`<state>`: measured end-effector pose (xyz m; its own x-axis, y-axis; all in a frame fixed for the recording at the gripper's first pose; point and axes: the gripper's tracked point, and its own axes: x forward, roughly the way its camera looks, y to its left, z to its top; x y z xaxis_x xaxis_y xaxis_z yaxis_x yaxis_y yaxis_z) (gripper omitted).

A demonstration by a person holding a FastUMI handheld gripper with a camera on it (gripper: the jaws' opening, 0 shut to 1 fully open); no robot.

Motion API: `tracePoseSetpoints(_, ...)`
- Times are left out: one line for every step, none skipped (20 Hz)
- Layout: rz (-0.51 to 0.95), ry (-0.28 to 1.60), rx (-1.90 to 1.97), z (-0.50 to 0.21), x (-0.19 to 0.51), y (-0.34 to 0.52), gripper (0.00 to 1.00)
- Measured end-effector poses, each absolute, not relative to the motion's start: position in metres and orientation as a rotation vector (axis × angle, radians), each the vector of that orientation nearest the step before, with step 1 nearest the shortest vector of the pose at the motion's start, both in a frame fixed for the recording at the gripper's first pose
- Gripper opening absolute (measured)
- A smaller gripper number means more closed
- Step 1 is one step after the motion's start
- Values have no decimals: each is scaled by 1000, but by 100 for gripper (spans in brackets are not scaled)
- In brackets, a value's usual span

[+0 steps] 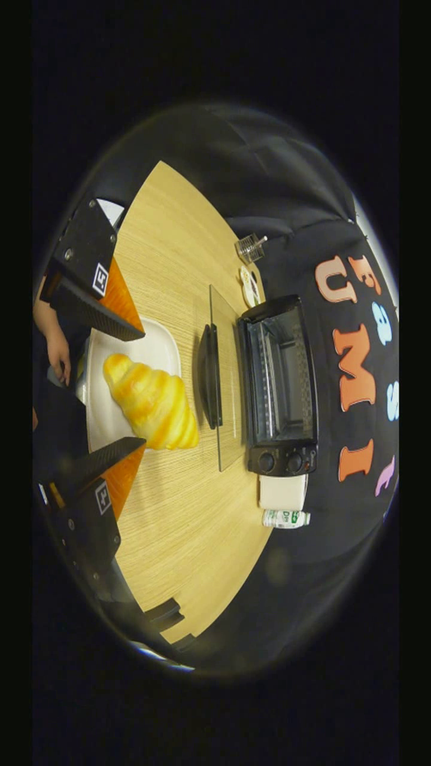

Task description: Open the toaster oven, put the food inside, and close the toaster oven door.

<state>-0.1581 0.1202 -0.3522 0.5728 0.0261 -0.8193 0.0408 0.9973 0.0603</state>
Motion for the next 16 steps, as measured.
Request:
tracePoseSetpoints(-39, 972, 79, -358, -158, 116, 96)
tracePoseSetpoints(-55, 982, 102, -362, -158, 116, 96)
tracePoseSetpoints(-81, 987, 104, -363, -158, 115, 96)
tracePoseSetpoints(-105, 974, 84, -366, -156, 112, 93)
tracePoseSetpoints(-123, 962, 55, -367, -155, 110, 92)
tracePoseSetpoints(-137, 954, 26, -367, -155, 108, 90)
tracePoseSetpoints(-147, 944, 11, -367, -156, 107, 88)
tracePoseSetpoints(-155, 938, 6, -368, -157, 108, 84)
tracePoseSetpoints(-161, 933, 4, -368, -157, 108, 79)
tracePoseSetpoints(-167, 929, 8, -367, -157, 108, 77)
tracePoseSetpoints(-174, 930, 16, -368, -158, 109, 72)
tracePoseSetpoints(-182, 931, 27, -368, -159, 111, 69)
tracePoseSetpoints(-183, 933, 34, -368, -159, 113, 63)
tracePoseSetpoints(-183, 935, 41, -367, -160, 114, 61)
tracePoseSetpoints(-178, 936, 47, -368, -159, 114, 56)
tracePoseSetpoints(-182, 939, 64, -367, -161, 114, 54)
